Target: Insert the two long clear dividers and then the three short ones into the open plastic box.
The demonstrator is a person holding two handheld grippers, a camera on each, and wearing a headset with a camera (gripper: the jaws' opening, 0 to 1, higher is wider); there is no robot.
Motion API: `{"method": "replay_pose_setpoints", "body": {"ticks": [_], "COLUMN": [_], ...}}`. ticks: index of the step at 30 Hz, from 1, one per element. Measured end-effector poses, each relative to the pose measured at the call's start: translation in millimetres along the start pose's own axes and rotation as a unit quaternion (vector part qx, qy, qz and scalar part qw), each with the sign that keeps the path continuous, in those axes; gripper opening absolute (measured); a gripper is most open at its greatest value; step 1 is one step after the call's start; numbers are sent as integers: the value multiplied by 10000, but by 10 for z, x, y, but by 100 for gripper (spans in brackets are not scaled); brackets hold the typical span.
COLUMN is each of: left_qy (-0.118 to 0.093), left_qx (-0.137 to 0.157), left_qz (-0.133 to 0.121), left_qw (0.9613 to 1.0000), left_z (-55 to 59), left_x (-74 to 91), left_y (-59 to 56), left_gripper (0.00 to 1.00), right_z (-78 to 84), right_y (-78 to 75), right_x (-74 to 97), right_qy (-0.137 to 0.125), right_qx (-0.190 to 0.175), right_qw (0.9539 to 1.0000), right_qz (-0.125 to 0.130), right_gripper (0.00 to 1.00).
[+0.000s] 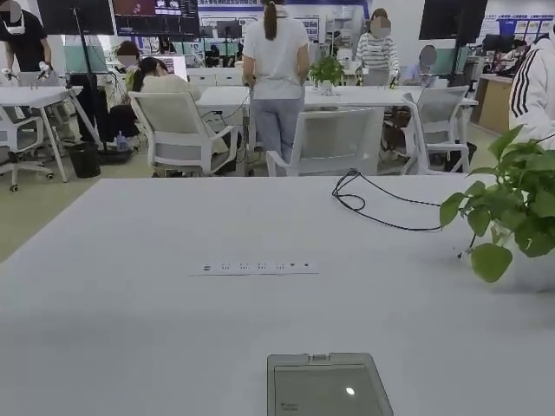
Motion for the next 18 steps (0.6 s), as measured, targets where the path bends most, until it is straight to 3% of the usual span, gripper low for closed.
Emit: {"method": "replay_pose_setpoints", "body": {"ticks": [18], "left_qy": [37], "left_qx": [8], "left_qz": [20], "left_qw": [10000], "left_z": [-1], "left_x": [9], "left_y": [14], "left_gripper": [100], "right_z": [8], "right_y": [0], "right_x": [-45], "right_qy": [-39], "right_qx": [-49], "right_qw": [10000], "right_qz": [-34], "right_gripper": [91]}}
Point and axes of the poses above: the centre of the closed fingertips' face, and the gripper's own axes: x roughly backward along the fingers, y roughly to its left, z roughly out of its underside, the point moved 1 cm from there along x, roughly backward along the fingers, and after that the axes turned 14 degrees about -x, right-handed, at the moved point
